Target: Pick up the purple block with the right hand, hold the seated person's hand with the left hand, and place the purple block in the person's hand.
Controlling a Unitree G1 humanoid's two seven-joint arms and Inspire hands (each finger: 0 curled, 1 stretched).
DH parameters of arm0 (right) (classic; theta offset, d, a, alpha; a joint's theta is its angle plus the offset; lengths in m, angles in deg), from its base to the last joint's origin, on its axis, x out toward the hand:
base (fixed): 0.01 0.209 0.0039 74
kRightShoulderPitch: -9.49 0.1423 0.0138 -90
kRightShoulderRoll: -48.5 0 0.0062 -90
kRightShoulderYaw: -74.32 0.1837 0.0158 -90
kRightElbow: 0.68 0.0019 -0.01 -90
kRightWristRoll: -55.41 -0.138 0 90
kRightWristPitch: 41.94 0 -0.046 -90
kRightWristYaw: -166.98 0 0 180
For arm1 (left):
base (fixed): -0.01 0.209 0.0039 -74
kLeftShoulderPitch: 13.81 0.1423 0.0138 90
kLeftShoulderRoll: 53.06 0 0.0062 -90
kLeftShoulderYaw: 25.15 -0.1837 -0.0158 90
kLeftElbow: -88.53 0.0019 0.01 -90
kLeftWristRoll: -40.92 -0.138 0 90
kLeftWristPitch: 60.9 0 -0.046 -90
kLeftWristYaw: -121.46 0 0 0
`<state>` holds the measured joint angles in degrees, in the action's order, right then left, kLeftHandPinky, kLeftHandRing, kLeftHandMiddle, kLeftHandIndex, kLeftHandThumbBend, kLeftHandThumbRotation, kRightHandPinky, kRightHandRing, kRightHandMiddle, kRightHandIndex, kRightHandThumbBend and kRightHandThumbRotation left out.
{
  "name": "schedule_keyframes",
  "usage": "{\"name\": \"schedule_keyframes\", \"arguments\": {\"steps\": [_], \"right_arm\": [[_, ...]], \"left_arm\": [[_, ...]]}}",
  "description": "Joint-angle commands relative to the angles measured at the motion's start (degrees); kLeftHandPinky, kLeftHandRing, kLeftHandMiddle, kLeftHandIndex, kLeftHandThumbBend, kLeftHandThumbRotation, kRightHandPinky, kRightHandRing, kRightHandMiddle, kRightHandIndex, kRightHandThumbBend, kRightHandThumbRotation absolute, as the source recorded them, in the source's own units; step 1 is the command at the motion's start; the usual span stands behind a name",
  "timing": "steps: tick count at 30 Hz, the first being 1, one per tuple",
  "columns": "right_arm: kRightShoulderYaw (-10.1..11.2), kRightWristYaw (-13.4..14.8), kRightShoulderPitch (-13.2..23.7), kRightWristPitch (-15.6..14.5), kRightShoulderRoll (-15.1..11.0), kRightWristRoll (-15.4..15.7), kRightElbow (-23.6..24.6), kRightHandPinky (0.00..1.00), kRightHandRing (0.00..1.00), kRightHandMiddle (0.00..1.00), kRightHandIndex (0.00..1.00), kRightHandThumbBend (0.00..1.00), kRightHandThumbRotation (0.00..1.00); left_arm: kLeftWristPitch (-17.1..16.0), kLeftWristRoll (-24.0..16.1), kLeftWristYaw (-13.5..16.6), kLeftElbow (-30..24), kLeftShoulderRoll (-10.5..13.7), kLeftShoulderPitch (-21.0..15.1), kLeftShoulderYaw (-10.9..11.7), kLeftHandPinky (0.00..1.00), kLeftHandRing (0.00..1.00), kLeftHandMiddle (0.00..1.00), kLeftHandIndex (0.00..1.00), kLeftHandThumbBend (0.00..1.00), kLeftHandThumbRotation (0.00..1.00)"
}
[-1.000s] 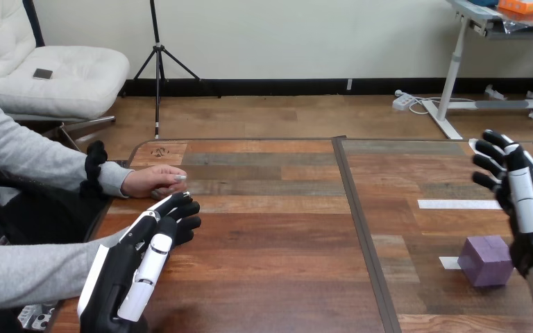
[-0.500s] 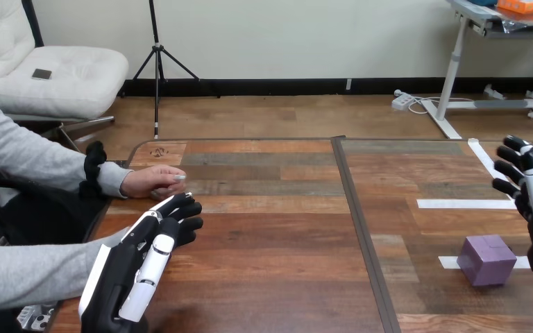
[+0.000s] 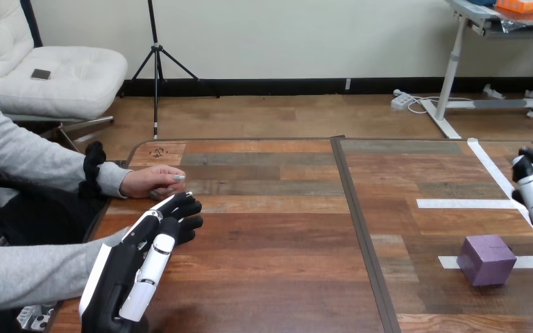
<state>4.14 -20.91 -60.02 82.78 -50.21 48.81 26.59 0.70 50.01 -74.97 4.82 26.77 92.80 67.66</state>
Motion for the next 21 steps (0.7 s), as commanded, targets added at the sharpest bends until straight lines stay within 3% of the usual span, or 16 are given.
{"name": "schedule_keyframes", "arguments": {"steps": [1,7,12,21], "right_arm": [[-1.2,2.0,4.7,1.5,-2.3,1.9,-0.6,0.87,0.89,0.89,0.86,0.72,0.64],[-2.4,4.3,4.8,2.0,-3.2,4.4,-2.3,0.82,0.87,0.87,0.85,0.79,0.56],[-2.9,4.7,4.9,0.6,-3.7,5.3,-3.2,0.79,0.85,0.86,0.85,0.89,0.51],[-3.4,3.1,4.9,-1.7,-4.0,5.4,-4.2,0.80,0.87,0.87,0.87,0.99,0.37]], "left_arm": [[-0.3,0.2,0.0,-2.1,-0.2,-3.3,-0.4,0.81,0.80,0.81,0.80,0.39,0.80],[0.2,0.4,-0.1,-2.4,-0.1,-3.3,-0.4,0.81,0.79,0.81,0.80,0.40,0.80],[0.1,0.4,-0.1,-2.2,-0.1,-3.4,-0.3,0.81,0.79,0.81,0.80,0.40,0.80],[-0.2,0.5,-0.3,-2.1,0.0,-3.5,-0.3,0.81,0.79,0.81,0.80,0.40,0.80]]}}
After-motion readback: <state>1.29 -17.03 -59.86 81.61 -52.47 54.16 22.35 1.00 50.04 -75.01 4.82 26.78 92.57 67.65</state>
